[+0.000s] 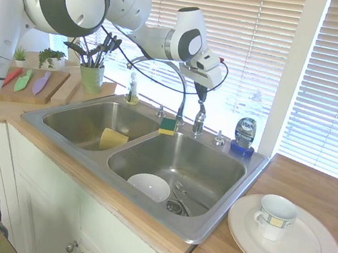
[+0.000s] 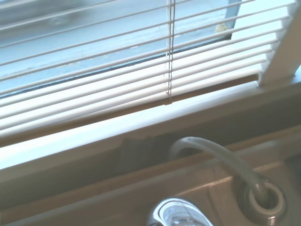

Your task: Turn off the faucet

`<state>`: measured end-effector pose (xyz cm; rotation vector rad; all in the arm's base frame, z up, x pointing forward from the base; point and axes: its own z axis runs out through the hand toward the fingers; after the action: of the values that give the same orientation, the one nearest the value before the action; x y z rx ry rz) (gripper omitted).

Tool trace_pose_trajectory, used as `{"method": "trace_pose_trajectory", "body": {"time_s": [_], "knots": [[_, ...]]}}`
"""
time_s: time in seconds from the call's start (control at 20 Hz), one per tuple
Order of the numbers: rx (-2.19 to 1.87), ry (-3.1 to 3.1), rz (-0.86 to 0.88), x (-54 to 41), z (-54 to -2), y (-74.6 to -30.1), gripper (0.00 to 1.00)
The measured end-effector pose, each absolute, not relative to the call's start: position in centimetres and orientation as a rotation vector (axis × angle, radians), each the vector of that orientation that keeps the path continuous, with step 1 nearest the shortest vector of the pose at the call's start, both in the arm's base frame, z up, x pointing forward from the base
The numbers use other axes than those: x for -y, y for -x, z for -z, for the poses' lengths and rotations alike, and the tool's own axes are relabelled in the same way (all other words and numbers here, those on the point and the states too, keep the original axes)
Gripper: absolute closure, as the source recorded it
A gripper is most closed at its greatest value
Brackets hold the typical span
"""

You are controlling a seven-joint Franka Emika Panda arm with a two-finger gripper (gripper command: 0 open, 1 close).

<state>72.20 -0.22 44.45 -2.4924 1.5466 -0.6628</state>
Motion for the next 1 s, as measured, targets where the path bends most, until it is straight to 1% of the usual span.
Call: {"method": "trace_pose_trajectory", "body": {"time_s": [0.35,0.7,0.85,1.0], "knots": [[-1.553,2.507,0.629,0.3,-42.3,-71.2,1.0],[-1.546,2.494,0.64,0.8,-41.5,-69.6,1.0],[-1.567,2.512,0.604,1.4,-40.1,-68.9,1.0],[-1.577,2.524,0.575,1.4,-40.2,-68.1,1.0]]}}
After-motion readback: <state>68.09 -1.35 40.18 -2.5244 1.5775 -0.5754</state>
